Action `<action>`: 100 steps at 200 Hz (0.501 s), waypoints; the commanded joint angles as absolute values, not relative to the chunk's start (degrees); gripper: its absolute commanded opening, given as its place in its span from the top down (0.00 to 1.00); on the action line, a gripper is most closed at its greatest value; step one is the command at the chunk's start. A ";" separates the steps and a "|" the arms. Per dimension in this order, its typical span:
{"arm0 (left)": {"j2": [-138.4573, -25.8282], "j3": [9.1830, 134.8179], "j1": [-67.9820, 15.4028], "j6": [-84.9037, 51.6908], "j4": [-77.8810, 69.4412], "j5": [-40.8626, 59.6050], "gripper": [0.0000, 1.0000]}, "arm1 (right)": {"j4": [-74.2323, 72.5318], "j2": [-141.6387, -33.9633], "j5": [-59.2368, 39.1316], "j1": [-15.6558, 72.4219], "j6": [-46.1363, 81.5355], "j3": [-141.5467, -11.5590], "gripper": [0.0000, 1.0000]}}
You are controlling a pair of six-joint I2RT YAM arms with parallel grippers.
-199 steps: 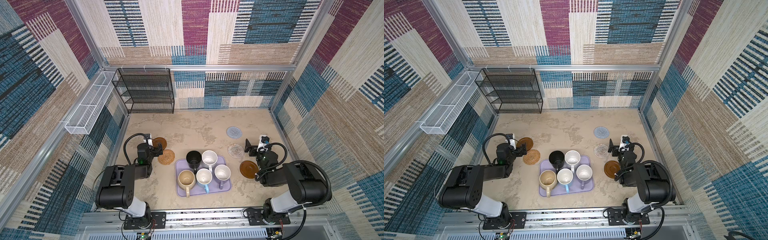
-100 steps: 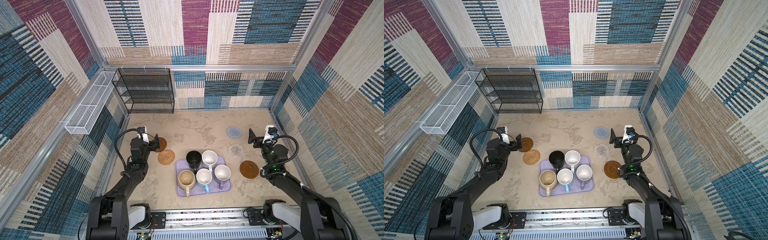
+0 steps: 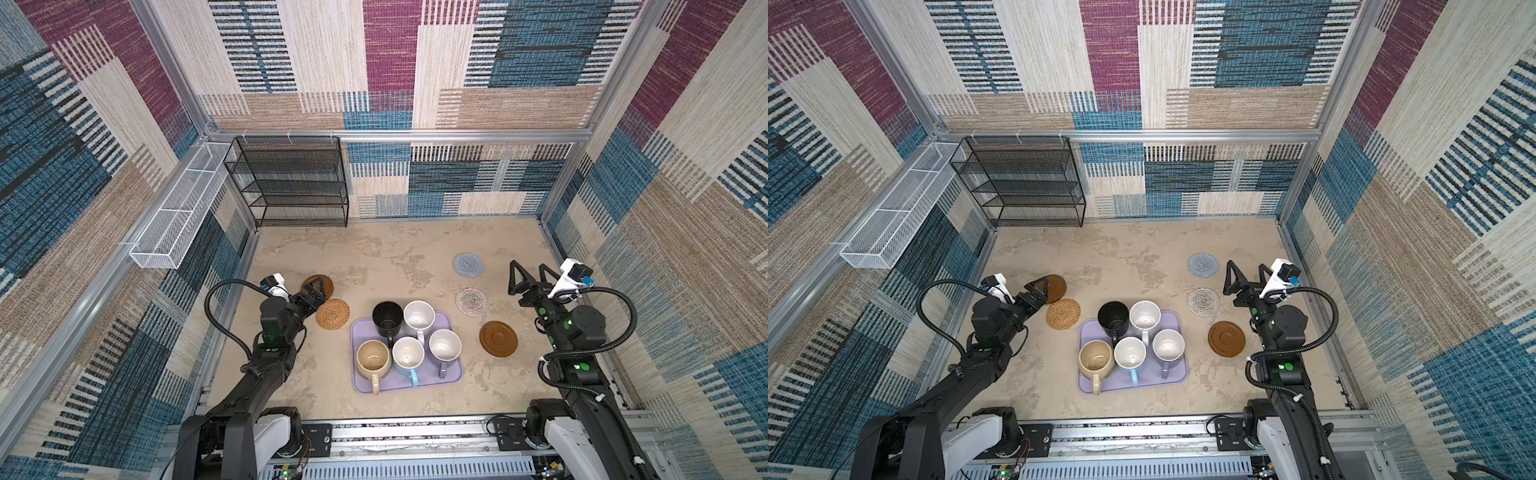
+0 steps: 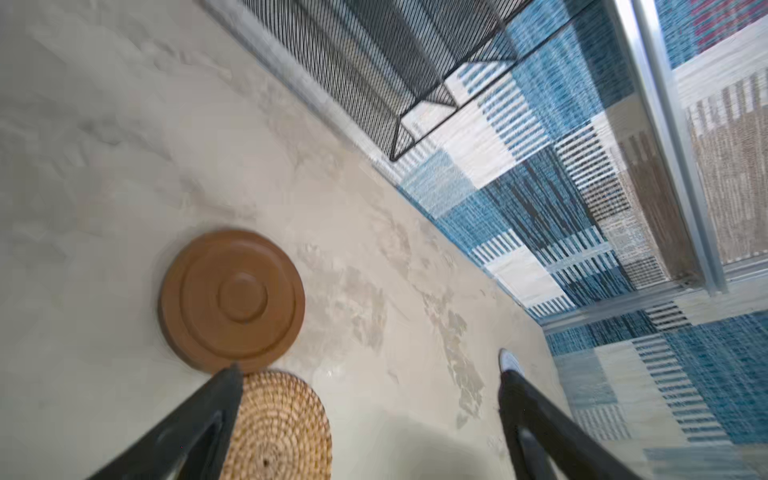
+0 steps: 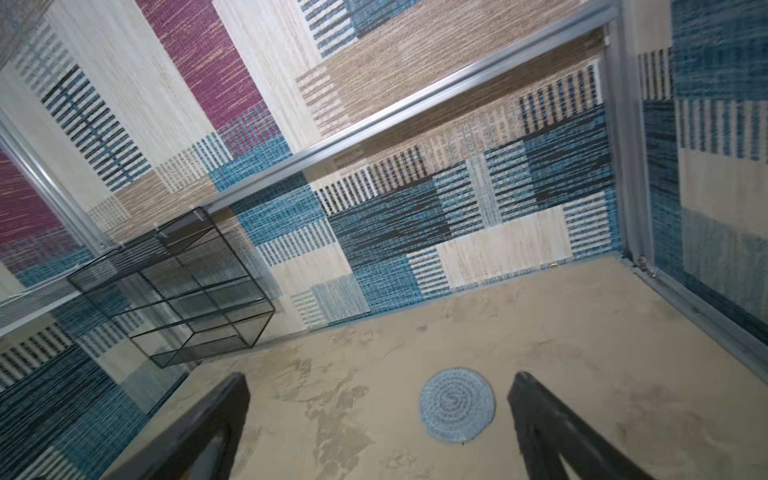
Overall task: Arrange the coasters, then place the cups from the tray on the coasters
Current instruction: 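Raise the left gripper over the brown wooden coaster while the right gripper advances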
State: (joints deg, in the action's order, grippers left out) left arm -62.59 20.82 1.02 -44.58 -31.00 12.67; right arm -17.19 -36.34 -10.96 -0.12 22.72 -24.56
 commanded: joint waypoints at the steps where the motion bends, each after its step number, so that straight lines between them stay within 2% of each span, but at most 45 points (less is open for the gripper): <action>1: -62.81 27.01 0.09 -46.95 -22.33 17.63 0.01 | -13.26 -39.71 -20.83 -0.10 23.62 -27.64 0.00; 26: -61.40 35.36 -2.65 -40.00 0.95 7.65 0.02 | -8.72 -45.62 -26.41 0.44 22.92 -32.03 0.00; 43: -63.04 40.35 -4.00 -35.81 11.47 2.41 0.03 | -6.50 -48.32 -25.12 2.89 21.18 -34.23 0.00; 83: -68.95 42.62 -5.57 -33.97 14.58 0.05 0.14 | -0.64 -57.15 -21.08 11.12 16.11 -40.92 0.00; 100: -72.74 45.03 -7.21 -32.58 16.14 -1.59 0.16 | 2.04 -61.33 -19.08 15.16 12.99 -44.26 0.00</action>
